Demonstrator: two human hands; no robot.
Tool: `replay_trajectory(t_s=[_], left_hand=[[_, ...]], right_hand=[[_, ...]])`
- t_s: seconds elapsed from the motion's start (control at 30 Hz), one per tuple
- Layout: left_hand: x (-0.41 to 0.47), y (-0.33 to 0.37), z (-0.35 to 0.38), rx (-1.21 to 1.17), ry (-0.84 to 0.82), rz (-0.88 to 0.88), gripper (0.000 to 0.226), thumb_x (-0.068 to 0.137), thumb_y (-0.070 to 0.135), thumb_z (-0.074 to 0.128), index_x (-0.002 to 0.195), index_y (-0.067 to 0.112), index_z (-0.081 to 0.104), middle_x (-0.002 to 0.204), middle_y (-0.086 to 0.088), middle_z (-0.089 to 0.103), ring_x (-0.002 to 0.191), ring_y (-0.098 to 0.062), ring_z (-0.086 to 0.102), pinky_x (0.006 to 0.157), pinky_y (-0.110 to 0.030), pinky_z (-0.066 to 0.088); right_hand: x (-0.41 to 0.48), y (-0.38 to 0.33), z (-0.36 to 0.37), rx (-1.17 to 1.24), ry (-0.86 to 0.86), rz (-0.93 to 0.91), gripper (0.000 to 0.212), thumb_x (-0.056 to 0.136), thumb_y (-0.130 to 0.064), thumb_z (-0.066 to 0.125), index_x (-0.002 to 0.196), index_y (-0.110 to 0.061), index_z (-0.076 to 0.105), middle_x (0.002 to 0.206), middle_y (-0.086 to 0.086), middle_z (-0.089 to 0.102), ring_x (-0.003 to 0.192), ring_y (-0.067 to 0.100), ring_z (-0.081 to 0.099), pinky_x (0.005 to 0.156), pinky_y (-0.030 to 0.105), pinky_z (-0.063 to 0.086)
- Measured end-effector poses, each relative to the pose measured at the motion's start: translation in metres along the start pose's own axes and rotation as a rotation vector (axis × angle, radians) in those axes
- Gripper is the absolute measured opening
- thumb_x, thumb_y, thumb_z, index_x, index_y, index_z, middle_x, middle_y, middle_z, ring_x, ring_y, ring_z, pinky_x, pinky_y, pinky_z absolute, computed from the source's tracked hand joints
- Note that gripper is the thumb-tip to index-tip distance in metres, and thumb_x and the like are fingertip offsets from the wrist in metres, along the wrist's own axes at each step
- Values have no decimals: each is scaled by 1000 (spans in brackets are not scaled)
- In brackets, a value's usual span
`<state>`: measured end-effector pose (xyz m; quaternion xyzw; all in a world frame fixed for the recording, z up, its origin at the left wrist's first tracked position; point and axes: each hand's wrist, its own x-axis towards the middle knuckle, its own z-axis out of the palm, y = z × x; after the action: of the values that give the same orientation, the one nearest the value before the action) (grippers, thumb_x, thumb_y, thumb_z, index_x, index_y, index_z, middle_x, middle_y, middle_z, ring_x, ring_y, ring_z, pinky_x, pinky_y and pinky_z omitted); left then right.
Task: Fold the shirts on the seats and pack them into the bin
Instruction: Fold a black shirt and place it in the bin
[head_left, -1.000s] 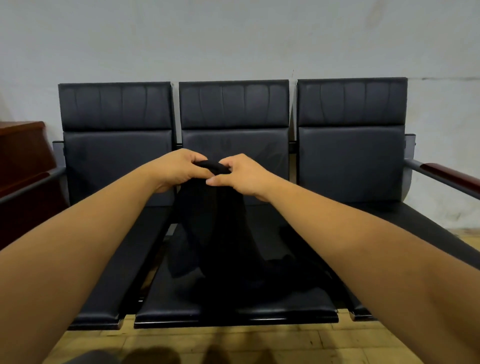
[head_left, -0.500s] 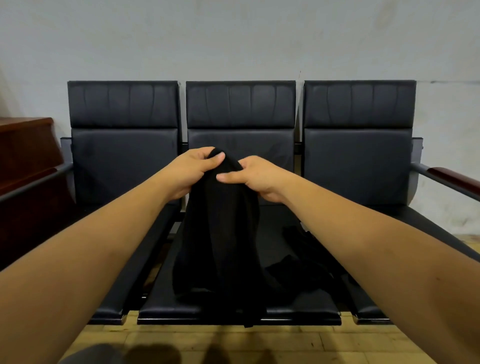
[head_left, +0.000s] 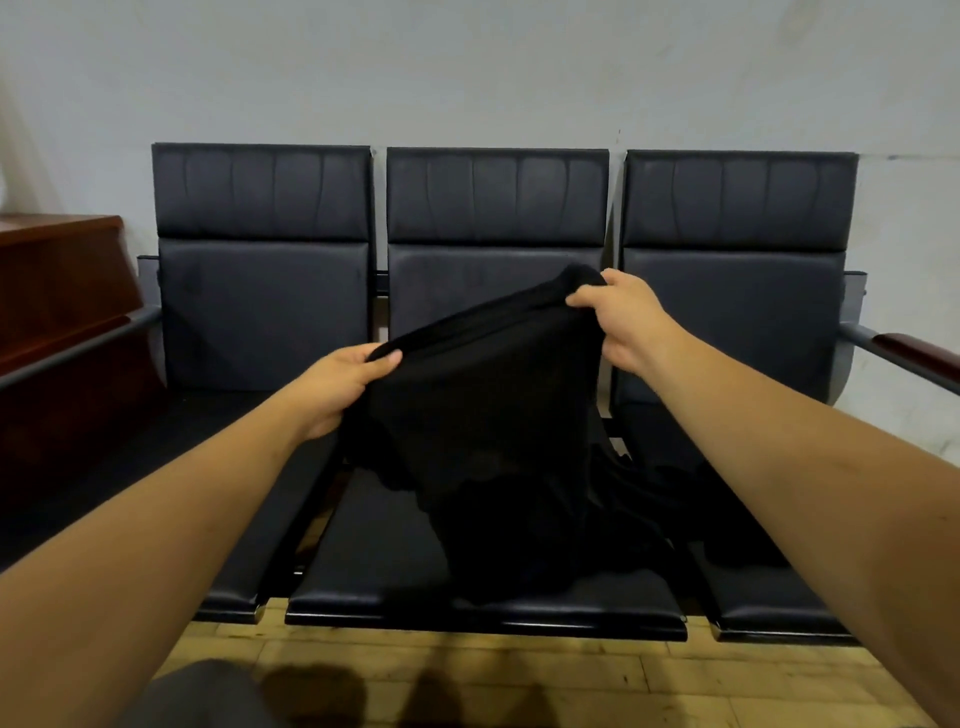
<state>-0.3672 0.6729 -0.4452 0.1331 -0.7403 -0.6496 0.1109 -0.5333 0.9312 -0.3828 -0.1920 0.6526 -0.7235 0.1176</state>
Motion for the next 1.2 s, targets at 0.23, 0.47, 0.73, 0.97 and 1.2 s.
replay_trajectory(t_s=[0.23,0.47,0.73,0.97,1.2], left_hand=[[-3,54,29,281,-188,106,23,100,27,59,114,14,73,109,-9,76,99,-24,73,90,-34,57],[-9,77,28,588,-314,76,32,77,35,80,105,20,74,100,1,78,96,-18,74,85,-28,58],[-11,20,-17,95,-179,-111,34,90,15,67,124,12,68,124,-5,72,117,-22,67,97,-39,53],[-8,50,13,-11,-52,-25,28,95,16,62,122,11,69,117,-9,74,102,-22,72,89,-35,57],[-5,68,47,86,-105,68,18,98,15,60,111,10,71,110,-12,76,108,-30,71,90,-37,57]], right_hand=[[-25,3,28,-231,-573,154,56,87,-16,75,138,-31,55,123,2,69,112,19,68,88,31,58],[-31,2,55,-388,-574,33,15,89,-12,72,99,-2,73,99,18,75,89,26,73,85,37,58],[-18,8,9,-259,-212,57,16,88,-10,68,98,3,68,102,19,74,101,35,71,99,46,54],[-28,4,26,-482,-505,117,30,90,2,57,116,-6,70,100,13,74,93,28,71,85,39,59],[-45,8,66,-396,-602,147,26,92,-25,72,114,-10,70,101,7,77,88,20,76,75,29,61]])
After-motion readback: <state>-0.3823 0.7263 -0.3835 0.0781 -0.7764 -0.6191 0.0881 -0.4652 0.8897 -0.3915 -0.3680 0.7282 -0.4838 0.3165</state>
